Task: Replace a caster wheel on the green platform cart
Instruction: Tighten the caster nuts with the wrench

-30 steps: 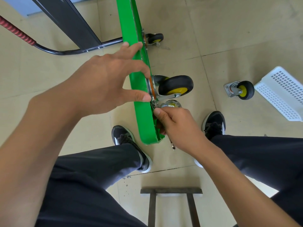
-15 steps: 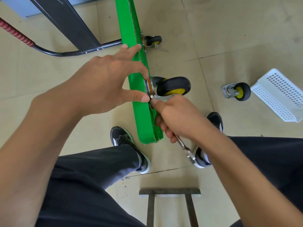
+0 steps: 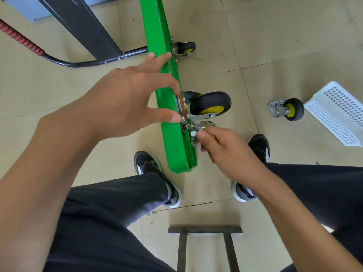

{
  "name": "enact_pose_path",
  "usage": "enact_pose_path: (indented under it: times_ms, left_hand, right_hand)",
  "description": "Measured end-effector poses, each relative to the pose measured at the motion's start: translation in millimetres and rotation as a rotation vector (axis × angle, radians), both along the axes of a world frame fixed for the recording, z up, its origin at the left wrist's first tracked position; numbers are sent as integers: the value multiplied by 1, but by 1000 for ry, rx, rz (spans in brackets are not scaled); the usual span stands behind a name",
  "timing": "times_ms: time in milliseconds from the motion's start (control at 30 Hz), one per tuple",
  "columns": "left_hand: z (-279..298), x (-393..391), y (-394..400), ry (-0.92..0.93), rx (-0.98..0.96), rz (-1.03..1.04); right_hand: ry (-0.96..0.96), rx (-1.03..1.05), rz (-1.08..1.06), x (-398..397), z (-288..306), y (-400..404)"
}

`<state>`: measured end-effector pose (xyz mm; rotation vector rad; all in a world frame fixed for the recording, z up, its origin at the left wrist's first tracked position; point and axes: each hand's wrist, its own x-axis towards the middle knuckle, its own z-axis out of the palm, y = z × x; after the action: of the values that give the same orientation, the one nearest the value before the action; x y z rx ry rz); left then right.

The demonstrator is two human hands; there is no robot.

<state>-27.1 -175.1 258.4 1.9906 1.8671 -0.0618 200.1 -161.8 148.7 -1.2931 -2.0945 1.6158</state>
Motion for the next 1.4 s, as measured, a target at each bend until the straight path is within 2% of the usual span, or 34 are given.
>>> enact_pose_path:
  times_ms: [167, 400, 567, 1033, 1167, 1300, 1400]
  left_hand:
    - [1, 0, 0, -10, 9, 1]
    - [1, 0, -1, 2, 11, -7]
    - [1, 0, 0, 9, 0, -2]
    - [3, 2, 1, 36, -7, -6]
    - [2, 2, 0, 26, 1, -10]
    - [0, 0, 0, 35, 12, -27]
    - [-1, -1, 0, 43, 14, -36]
  right_hand:
    - [75, 152, -32, -5, -15, -10]
    - [95, 208, -47, -16, -16, -13]
    - [159, -15, -209, -18, -12, -13]
    - [-36, 69, -116, -26, 9, -13]
    - [-61, -55, -76, -27, 24, -5]
    - [2, -427, -108, -27, 41, 9]
    - [59, -557, -126, -27, 47, 13]
